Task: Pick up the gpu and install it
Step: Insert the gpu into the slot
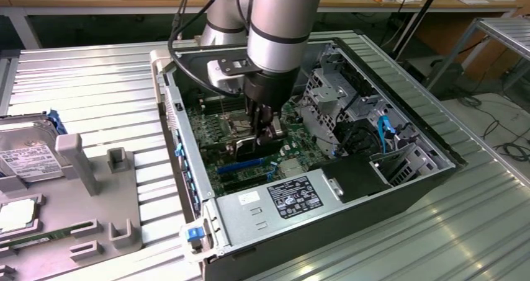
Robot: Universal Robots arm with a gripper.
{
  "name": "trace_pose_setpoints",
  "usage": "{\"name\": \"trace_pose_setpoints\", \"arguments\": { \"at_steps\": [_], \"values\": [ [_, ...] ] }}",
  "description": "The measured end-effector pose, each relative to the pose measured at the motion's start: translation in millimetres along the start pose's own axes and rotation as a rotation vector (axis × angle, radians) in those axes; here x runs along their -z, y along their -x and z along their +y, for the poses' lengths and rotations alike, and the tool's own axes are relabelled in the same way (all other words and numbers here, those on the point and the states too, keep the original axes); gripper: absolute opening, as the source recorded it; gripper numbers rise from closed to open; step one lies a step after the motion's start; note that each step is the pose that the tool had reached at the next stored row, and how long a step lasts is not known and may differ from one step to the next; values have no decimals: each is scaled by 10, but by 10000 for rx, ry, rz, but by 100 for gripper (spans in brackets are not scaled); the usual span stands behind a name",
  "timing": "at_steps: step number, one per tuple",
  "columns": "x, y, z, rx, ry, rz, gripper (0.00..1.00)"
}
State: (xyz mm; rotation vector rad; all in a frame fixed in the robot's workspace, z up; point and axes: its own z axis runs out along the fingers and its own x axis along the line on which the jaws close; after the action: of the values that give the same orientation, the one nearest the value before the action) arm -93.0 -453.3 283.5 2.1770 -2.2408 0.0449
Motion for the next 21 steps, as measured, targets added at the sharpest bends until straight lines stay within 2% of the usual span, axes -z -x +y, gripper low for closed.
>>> {"name": "trace_pose_setpoints", "arguments": {
  "at_steps": [21],
  "values": [
    [-34, 8, 82, -11, -17, -3, 27]
  ]
}}
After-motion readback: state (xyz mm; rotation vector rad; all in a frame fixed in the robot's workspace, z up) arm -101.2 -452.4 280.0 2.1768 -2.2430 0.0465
